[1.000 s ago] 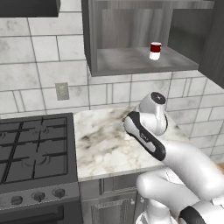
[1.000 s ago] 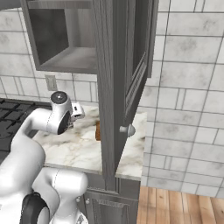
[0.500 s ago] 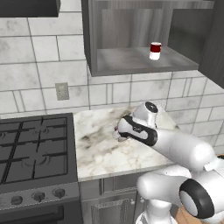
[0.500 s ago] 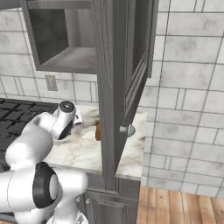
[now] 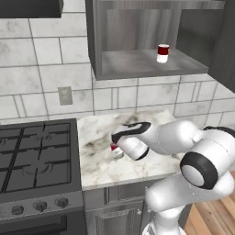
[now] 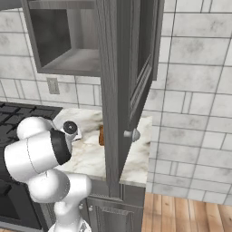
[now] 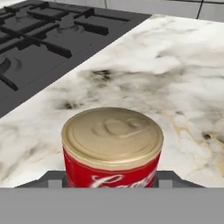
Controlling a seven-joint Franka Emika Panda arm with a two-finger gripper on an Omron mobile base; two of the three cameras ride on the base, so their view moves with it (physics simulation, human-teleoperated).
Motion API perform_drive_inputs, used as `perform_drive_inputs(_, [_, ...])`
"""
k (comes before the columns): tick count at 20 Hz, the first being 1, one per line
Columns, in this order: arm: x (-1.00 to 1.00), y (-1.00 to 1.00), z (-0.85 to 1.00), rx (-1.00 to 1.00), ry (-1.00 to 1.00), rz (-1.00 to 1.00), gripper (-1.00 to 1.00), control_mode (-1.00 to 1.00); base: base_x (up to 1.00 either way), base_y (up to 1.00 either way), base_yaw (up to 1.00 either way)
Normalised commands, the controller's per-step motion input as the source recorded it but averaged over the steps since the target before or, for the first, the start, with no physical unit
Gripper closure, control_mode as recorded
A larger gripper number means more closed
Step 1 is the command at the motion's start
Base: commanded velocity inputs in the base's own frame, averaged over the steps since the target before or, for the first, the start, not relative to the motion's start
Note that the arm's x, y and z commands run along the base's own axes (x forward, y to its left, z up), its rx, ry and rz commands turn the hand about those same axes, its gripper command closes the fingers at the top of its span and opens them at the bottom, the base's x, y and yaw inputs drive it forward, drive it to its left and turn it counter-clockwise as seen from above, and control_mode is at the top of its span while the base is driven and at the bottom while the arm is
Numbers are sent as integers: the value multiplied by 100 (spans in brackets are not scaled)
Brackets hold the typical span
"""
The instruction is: Restock the canned food cabinet by taking the new fresh canned food from the counter and placing it in the cabinet. Then, take the old canned food from the cabinet and place it on the counter.
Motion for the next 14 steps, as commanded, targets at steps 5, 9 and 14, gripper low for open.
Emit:
perform_drive_inputs(5, [12,3,-1,0,-1,1,-100,-100,0,0,0])
perform_drive_inputs(9, [3,0,10,0,0,0,-100,-100,0,0,0])
perform_drive_inputs(14, [-4,0,93,0,0,-2,-100,-100,0,0,0])
